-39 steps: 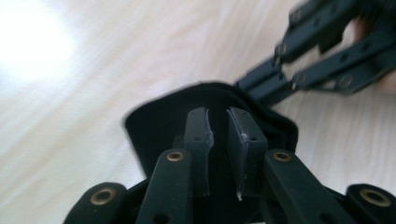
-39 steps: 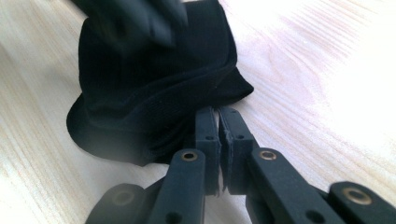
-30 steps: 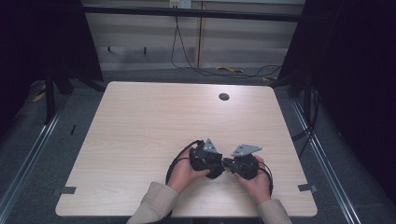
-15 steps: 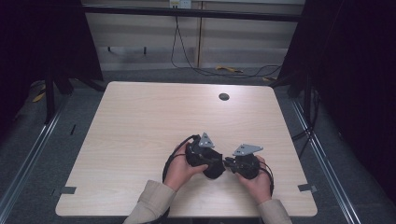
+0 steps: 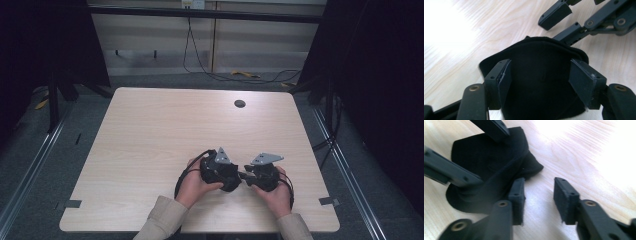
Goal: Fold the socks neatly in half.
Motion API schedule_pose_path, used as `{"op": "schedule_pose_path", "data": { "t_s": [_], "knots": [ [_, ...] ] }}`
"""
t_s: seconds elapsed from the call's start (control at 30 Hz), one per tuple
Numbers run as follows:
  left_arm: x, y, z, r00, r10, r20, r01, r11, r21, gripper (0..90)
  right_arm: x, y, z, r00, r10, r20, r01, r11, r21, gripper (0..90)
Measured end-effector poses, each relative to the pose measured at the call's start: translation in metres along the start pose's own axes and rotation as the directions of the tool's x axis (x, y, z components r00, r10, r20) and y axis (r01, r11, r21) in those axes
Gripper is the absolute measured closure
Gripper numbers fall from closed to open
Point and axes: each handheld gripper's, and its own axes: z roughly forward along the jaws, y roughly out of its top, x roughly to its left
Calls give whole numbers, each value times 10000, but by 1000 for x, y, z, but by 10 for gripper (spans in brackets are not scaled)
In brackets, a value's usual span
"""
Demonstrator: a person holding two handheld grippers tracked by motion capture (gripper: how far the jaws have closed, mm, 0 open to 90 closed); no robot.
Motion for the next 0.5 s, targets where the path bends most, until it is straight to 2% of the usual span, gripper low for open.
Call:
{"op": "schedule_pose_path", "data": {
  "t_s": [0.07, 0.2, 0.27, 0.4, 0.5],
  "knots": [
    [4, 1, -6, 9998, -101, -169, 97, 9996, -279, 343, -1, 0, -1, 9999, 109, 17, -109, 9999, 21, 574],
    [9, 0, -13, 9993, -194, -305, 179, 9986, -499, 343, -3, 0, -2, 9998, 179, 62, -179, 9998, -24, 524],
    [9, -3, -13, 9993, -170, -329, 165, 9998, -150, 345, -4, -1, -3, 9993, 354, 84, -354, 9994, -30, 486],
    [7, -10, -10, 9991, -32, -431, 36, 10000, 88, 342, -3, -1, -3, 9996, 292, 53, -292, 9996, -14, 460],
    [5, -14, -8, 9990, -123, -440, 132, 9997, 204, 335, -2, -1, -2, 9996, 262, 71, -262, 9996, -45, 450]
  ]
}}
